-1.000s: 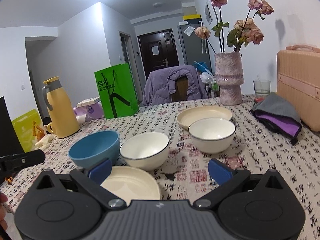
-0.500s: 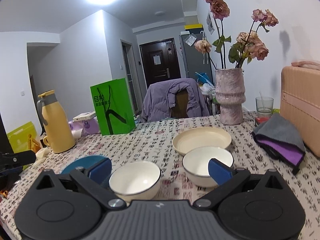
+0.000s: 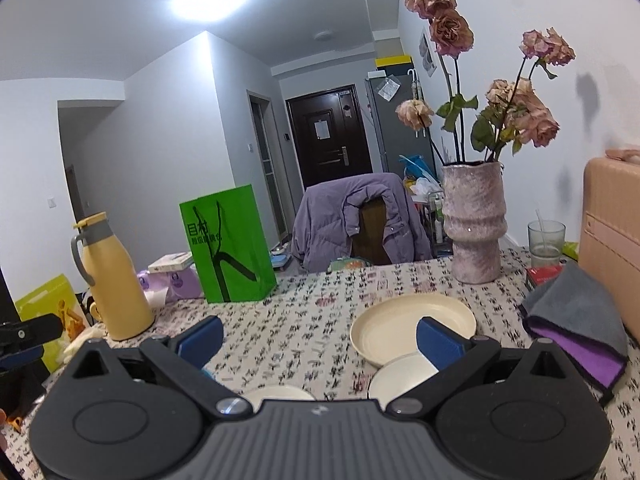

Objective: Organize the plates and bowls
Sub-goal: 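Move both tools past the bowls toward a cream plate by the pink vase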

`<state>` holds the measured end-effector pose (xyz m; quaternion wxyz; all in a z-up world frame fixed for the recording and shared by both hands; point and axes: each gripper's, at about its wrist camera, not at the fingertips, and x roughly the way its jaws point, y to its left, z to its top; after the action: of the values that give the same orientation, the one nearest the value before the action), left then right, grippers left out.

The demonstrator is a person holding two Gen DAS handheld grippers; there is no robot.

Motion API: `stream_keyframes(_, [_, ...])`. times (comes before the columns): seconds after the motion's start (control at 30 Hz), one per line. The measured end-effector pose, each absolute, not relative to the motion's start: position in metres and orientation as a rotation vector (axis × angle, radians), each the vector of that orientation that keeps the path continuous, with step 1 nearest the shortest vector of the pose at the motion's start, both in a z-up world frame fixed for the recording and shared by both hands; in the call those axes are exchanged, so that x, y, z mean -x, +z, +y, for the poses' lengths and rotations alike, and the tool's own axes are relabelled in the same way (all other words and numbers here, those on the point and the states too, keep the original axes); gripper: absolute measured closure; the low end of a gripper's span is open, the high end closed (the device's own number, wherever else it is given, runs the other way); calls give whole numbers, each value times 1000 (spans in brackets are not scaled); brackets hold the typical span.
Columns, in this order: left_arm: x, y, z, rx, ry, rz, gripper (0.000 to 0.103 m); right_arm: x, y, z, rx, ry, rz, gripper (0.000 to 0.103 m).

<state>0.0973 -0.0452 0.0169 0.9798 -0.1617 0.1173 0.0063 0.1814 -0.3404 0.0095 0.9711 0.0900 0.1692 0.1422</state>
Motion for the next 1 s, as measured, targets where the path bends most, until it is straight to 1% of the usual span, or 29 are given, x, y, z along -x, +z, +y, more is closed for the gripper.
stream_keyframes(0.57, [-146,34,-44,363,35,227,0,-256,40,-366,-260,279,289,0])
stream_keyframes(0.8, [-177,42,-55,364,36,235,0,-293,51,-387,-299,249,264,0])
stream_keyframes(1.0, [-203,42,-77,327,25,250,0,-322,48,-400,-294,218,248,0])
